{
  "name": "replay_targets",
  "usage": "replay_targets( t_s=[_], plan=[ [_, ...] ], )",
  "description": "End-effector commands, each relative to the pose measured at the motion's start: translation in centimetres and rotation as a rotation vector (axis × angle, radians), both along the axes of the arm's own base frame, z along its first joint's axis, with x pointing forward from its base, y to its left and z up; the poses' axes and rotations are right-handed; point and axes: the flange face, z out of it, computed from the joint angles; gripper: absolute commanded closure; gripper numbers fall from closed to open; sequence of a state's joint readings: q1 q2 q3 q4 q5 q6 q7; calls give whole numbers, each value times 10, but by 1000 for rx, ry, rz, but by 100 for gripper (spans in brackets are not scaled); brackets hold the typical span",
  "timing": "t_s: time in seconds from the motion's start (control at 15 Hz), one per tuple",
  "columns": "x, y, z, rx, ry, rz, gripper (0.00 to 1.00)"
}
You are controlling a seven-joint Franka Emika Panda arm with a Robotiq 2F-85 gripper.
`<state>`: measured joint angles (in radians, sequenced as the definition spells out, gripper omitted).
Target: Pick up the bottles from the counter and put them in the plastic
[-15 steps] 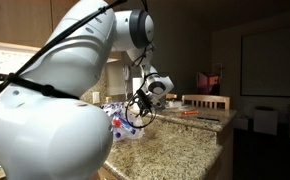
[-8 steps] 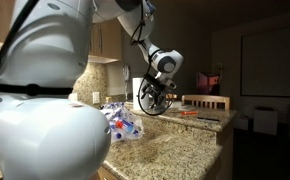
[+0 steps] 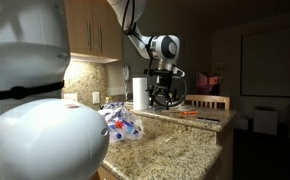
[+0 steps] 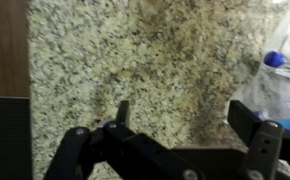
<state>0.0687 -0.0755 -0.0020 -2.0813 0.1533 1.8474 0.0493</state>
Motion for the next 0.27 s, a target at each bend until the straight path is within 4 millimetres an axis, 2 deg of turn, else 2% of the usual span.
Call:
replay_targets(
  t_s=[0.0, 0.07, 0.2],
  plan=[
    [-37, -18, -12, -133, 41, 3, 0],
    [-16, -9, -8, -85, 27, 8, 0],
    [-26, -14, -15, -105, 43, 12, 0]
  ],
)
